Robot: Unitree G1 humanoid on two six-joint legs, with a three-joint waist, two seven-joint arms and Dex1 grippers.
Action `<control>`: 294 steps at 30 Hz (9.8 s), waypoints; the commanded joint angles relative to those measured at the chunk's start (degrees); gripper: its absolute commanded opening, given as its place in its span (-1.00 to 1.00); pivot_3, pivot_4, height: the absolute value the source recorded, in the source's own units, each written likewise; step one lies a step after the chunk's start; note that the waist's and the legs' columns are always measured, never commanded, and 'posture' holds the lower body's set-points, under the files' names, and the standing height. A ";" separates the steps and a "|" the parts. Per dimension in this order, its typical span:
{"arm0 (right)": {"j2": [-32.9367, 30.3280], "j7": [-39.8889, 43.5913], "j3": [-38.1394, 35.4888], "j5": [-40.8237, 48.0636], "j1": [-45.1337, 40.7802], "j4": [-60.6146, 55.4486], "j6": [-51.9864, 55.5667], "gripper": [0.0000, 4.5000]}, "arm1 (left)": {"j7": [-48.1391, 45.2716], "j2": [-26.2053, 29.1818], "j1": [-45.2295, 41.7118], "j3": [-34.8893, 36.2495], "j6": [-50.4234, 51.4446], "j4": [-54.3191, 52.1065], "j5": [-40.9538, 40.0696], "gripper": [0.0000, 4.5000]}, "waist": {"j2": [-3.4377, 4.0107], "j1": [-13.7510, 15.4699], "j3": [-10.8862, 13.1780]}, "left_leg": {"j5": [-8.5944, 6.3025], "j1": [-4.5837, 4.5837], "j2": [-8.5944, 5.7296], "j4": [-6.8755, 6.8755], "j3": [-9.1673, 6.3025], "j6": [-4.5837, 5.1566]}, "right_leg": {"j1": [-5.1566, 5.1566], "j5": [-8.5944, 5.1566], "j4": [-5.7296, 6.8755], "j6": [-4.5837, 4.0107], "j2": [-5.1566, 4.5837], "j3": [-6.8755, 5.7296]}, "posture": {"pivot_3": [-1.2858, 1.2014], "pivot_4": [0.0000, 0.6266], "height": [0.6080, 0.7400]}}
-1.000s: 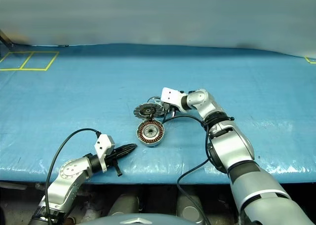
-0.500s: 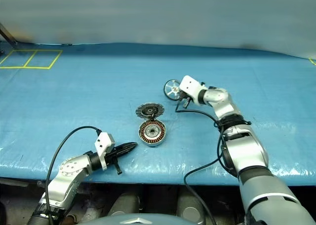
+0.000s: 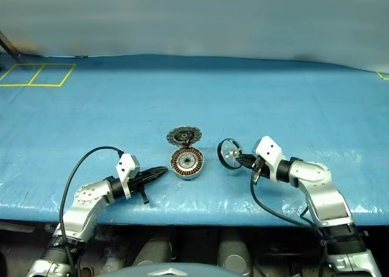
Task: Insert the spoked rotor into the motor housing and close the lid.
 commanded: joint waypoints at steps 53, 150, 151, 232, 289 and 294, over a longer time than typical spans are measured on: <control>7.08 -3.87 12.20 -3.22 -9.28 2.23 -1.10 -0.37 | 0.12 -1.19 -1.55 0.22 -3.96 3.43 1.26 -1.00 | -0.05 1.67 0.00 | -0.09 -0.18 -0.07 0.17 -0.07 0.12 | -0.06 0.08 -0.07 0.09 -0.04 -0.10 | 0.03 -0.52 1.00; 17.56 -7.89 12.89 0.25 -7.80 0.93 0.10 0.01 | 1.45 -3.67 -1.59 3.16 -4.70 1.97 -1.94 -1.00 | -0.09 1.34 -0.05 | -0.05 -0.11 -0.03 -0.27 -0.15 0.03 | -0.18 0.10 -0.16 0.07 -0.02 -0.16 | 0.03 -0.52 1.00; 17.84 -8.39 13.16 -0.20 -7.75 0.74 -0.23 0.19 | 1.30 -3.70 -1.74 3.02 -4.68 2.10 -1.88 -1.00 | -0.09 1.32 -0.05 | -0.05 -0.11 -0.03 -0.28 -0.15 0.03 | -0.19 0.10 -0.16 0.08 -0.02 -0.16 | 0.03 -0.52 1.00; 17.44 -9.90 16.61 -7.36 -10.84 9.14 -2.50 0.32 | 0.91 -4.64 -2.06 1.77 -5.62 3.74 -1.04 -1.00 | -0.10 1.01 -0.05 | -0.05 -0.07 -0.02 -0.26 -0.16 0.03 | -0.13 0.21 -0.15 0.27 0.02 -0.17 | 0.03 -0.52 1.00; 19.29 -12.31 8.25 3.96 -7.92 -2.63 1.23 0.99 | -2.73 -7.83 -9.14 -1.03 -1.05 10.32 -1.07 -1.00 | -0.20 1.76 -0.23 | -0.05 -0.11 -0.09 -0.07 -0.29 0.04 | -0.02 0.10 -0.19 0.08 0.00 -0.21 | 0.03 -0.52 1.00; 20.25 -16.49 0.50 12.99 -6.73 -3.48 11.19 0.99 | -2.73 -7.85 -8.92 -0.93 -1.27 10.24 -1.05 -1.00 | -0.20 2.04 -0.23 | -0.05 -0.11 -0.10 -0.08 -0.32 0.05 | -0.01 0.09 -0.23 0.06 -0.01 -0.23 | 0.03 -0.52 1.00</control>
